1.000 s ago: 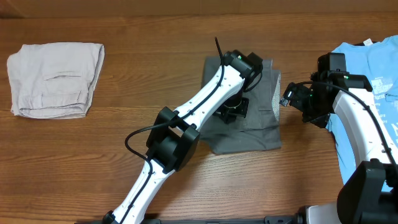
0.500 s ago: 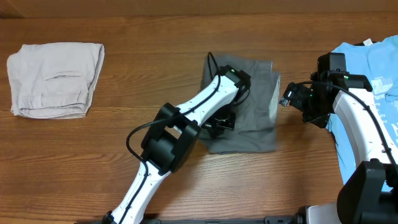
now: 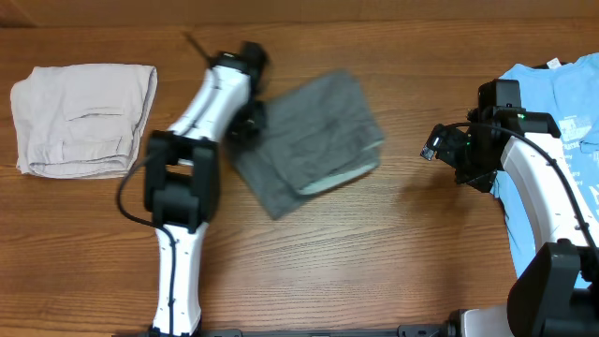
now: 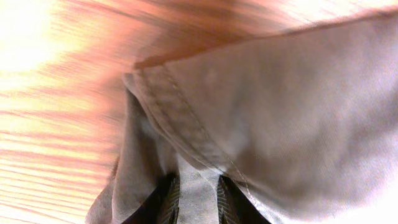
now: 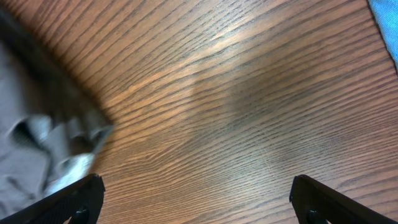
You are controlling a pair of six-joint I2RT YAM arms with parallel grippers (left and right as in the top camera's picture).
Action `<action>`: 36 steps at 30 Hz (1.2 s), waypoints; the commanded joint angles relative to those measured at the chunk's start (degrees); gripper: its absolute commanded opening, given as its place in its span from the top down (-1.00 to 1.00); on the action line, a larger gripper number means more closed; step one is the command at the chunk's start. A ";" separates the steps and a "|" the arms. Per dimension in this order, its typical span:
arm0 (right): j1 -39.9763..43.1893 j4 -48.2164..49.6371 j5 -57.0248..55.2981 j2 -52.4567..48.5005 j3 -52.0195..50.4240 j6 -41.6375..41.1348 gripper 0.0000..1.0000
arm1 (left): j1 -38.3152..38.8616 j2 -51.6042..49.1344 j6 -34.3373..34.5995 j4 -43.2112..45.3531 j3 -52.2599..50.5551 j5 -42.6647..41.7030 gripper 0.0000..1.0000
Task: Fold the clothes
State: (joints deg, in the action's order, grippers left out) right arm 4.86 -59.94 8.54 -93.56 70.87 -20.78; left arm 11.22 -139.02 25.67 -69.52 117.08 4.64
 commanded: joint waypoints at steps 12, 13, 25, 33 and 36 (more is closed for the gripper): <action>0.04 0.28 -0.59 0.26 0.44 0.22 -1.00 | 4.04 9.62 -2.36 -25.44 20.94 -1.97 0.42; 0.04 0.28 -0.59 0.26 0.44 0.22 -1.00 | 5.79 9.81 -2.27 -27.30 20.94 -0.46 0.37; 0.04 0.28 -0.61 0.26 0.44 0.22 -1.00 | 20.87 19.96 1.20 -27.32 7.15 2.08 0.35; 0.04 0.28 -0.59 0.26 0.44 0.22 -1.00 | 23.93 30.05 4.68 -17.27 -15.78 7.56 0.29; 0.04 0.28 -0.59 0.26 0.44 0.22 -1.00 | 23.96 30.03 -0.90 -6.82 -22.80 8.22 0.31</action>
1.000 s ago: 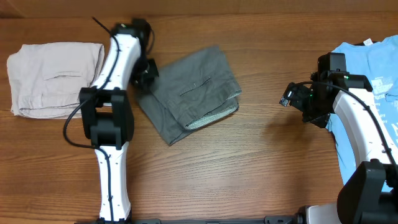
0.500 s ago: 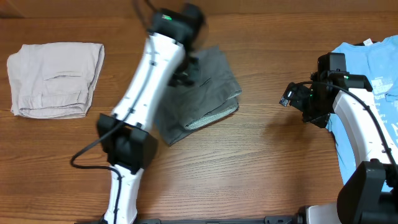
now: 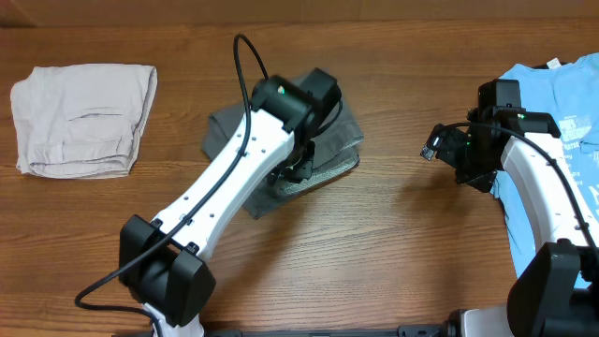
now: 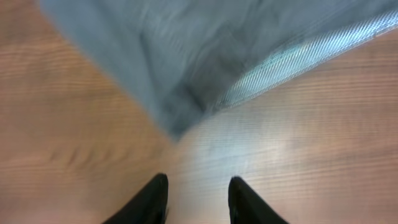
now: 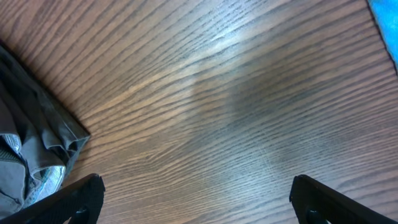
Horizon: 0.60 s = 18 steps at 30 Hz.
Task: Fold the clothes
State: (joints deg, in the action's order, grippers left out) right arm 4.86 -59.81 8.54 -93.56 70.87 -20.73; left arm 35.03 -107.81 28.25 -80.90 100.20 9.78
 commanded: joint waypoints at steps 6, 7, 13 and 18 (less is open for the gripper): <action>0.04 0.15 -0.59 0.26 0.44 0.17 -1.00 | -0.39 -1.20 -13.29 23.52 -15.30 5.14 0.29; 0.04 0.15 -0.59 0.26 0.44 0.17 -1.00 | -0.55 -1.20 -13.33 24.68 -15.87 5.81 0.29; 0.04 0.15 -0.61 0.26 0.44 0.17 -1.00 | -1.11 -1.25 -13.31 26.80 -18.73 5.62 0.25; 0.04 0.15 -0.59 0.26 0.44 0.17 -1.00 | -1.09 -1.25 -14.36 29.68 -22.40 5.18 0.25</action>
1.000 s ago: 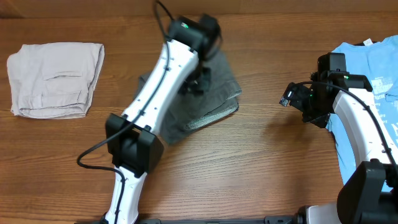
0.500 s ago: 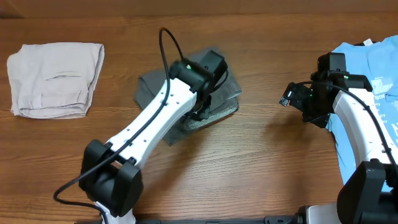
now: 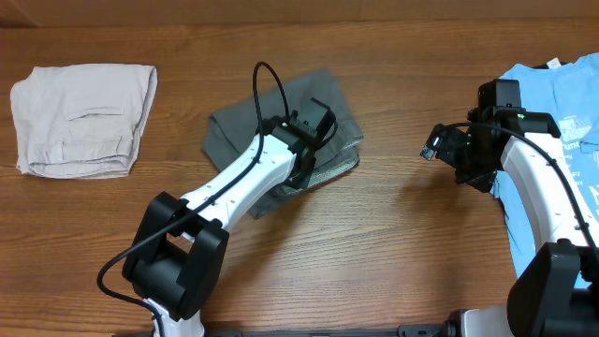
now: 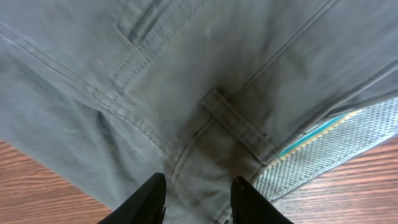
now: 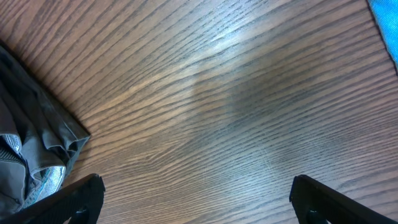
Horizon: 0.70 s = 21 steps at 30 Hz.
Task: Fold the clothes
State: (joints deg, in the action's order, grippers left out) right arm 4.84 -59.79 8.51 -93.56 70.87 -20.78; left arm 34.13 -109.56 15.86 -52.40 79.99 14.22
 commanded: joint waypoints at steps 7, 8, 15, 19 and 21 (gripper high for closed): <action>0.07 0.13 -0.57 0.26 0.44 0.22 -1.00 | -0.20 0.50 -3.87 3.65 -3.37 -3.72 0.25; 0.07 0.13 -0.57 0.26 0.44 0.22 -1.00 | -0.17 0.50 -4.72 3.82 -3.37 -4.48 0.24; 0.07 0.13 -0.57 0.26 0.44 0.22 -1.00 | -0.20 0.50 -8.96 2.54 -3.37 -5.11 0.24; 0.07 0.13 -0.57 0.28 0.44 0.22 -1.00 | -0.20 0.50 -10.10 2.56 -3.37 -4.61 0.16; 0.07 0.13 -0.59 0.26 0.44 0.22 -1.00 | -0.20 0.50 -10.10 2.54 -3.39 -4.61 0.18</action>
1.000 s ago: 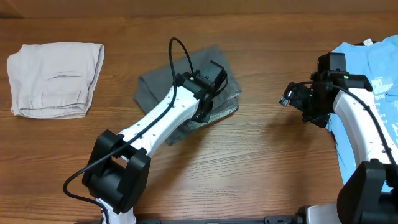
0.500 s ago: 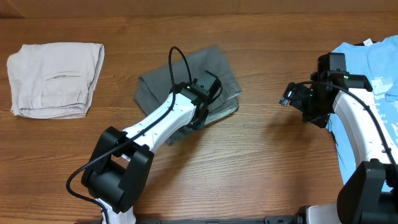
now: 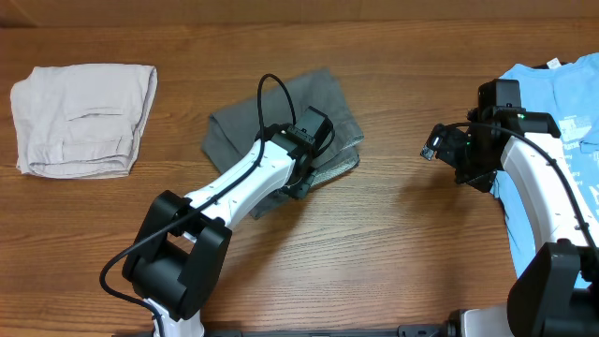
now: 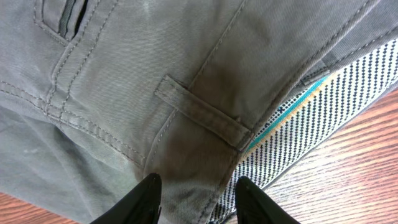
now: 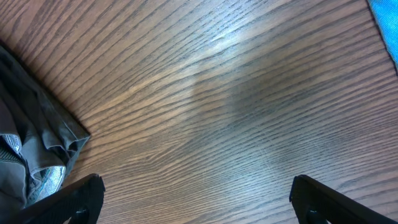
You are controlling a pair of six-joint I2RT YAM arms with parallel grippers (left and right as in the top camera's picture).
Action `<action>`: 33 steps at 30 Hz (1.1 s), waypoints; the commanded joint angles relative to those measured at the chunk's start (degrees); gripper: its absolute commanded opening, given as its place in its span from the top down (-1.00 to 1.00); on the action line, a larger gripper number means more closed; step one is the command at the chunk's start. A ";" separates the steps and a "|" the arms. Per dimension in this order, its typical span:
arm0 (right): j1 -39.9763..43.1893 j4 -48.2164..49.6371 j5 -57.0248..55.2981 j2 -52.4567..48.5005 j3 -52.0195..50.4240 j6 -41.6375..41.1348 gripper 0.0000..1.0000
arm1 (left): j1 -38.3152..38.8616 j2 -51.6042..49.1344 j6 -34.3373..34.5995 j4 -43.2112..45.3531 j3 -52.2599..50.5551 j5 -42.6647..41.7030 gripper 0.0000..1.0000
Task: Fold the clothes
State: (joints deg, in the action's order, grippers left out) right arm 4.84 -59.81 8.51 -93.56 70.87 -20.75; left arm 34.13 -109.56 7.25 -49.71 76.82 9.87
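Note:
Folded grey trousers [image 3: 241, 129] lie mid-table. My left gripper [image 3: 301, 180] hovers low over their near right edge. In the left wrist view it [image 4: 198, 202] stands open over the grey cloth [image 4: 186, 56], next to a belt loop [image 4: 202, 112] and the checked inner waistband [image 4: 311, 118]. My right gripper [image 3: 438, 146] hangs open to the right of the trousers, over bare wood [image 5: 205, 93] in its own view, its fingertips [image 5: 78, 199] far apart. The trousers' corner [image 5: 31, 149] shows at that view's left edge.
A folded beige garment [image 3: 84, 117] lies at the far left. A blue T-shirt [image 3: 562, 103] is spread at the right edge, partly under the right arm. Bare wood lies between the trousers and the right gripper.
My left gripper has come a little closer to the trousers' waistband, which now fills more of its view. The trousers and the right arm have not moved.
First my left gripper was shut on the trousers' far left edge, the bundle lying further right. Then the trousers lay shifted left and the gripper was open over their near edge. Since then it has hovered over the waistband, lower each time.

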 commanded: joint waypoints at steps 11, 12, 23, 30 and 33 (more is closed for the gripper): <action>0.07 0.15 -0.57 0.26 0.44 0.20 -1.00 | -0.20 0.50 -3.28 -0.42 -0.22 -0.20 0.14; 0.07 0.15 -0.57 0.28 0.44 0.20 -1.00 | -0.20 0.50 -4.48 -0.48 -0.22 -0.26 0.14; 0.07 0.15 -0.57 0.26 0.44 0.20 -1.00 | -0.39 0.48 -7.06 -1.07 -0.22 1.73 0.16; 0.07 0.15 -0.57 0.26 0.44 0.20 -1.00 | -0.39 0.48 -6.82 -0.81 -0.22 1.68 0.31; 0.07 0.15 -0.57 0.26 0.44 0.20 -1.00 | -0.39 0.48 -6.95 -0.44 -0.22 1.73 0.28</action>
State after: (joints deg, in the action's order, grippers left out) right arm 4.84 -59.79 8.51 -93.56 70.87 -20.75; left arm 34.09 -109.56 1.21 -50.61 76.82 10.92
